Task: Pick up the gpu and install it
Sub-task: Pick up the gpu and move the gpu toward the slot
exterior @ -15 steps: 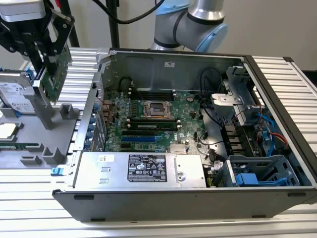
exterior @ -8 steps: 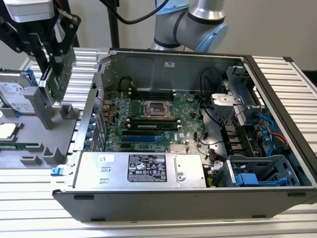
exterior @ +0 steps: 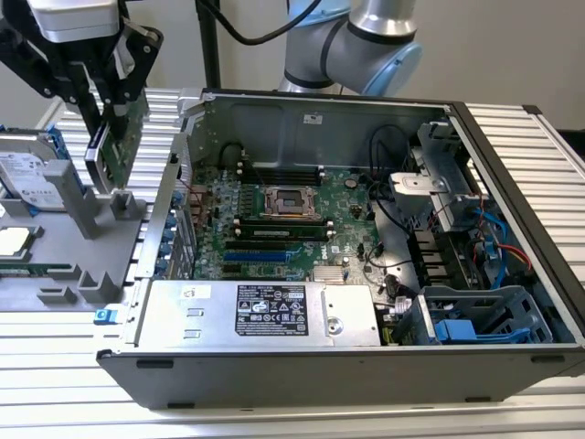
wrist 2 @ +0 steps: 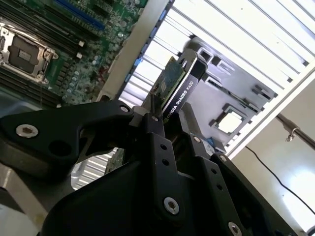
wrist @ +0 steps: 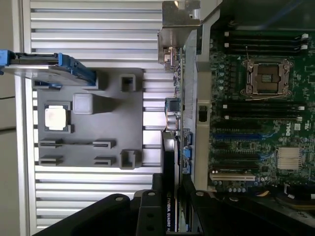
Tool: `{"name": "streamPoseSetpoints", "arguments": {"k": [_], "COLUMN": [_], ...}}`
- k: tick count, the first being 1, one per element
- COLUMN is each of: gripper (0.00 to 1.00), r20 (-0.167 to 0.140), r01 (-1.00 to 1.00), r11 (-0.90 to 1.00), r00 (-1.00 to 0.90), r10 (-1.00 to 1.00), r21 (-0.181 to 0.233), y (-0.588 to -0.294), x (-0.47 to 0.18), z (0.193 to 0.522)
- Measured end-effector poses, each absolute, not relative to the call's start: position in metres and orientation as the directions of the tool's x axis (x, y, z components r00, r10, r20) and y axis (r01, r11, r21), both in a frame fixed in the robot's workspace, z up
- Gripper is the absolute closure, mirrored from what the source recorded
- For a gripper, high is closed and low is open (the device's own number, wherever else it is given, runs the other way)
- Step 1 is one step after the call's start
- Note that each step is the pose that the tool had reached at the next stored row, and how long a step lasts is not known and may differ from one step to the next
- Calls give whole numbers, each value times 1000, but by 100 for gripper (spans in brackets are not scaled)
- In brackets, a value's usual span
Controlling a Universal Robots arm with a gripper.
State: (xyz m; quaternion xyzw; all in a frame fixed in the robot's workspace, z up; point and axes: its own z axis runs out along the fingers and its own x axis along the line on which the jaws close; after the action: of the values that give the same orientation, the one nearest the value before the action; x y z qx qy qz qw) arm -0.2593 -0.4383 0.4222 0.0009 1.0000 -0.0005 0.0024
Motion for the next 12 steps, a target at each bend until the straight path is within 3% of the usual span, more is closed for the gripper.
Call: {"name": "streamPoseSetpoints", "arguments": {"k": [12], "gripper": [100], "r20": [-5], "r01": [2], "r11": [1000], "r00": [-1000], "r10": [2], "r21": [-1], "y": [-438], "x": [-243], "z": [422]}}
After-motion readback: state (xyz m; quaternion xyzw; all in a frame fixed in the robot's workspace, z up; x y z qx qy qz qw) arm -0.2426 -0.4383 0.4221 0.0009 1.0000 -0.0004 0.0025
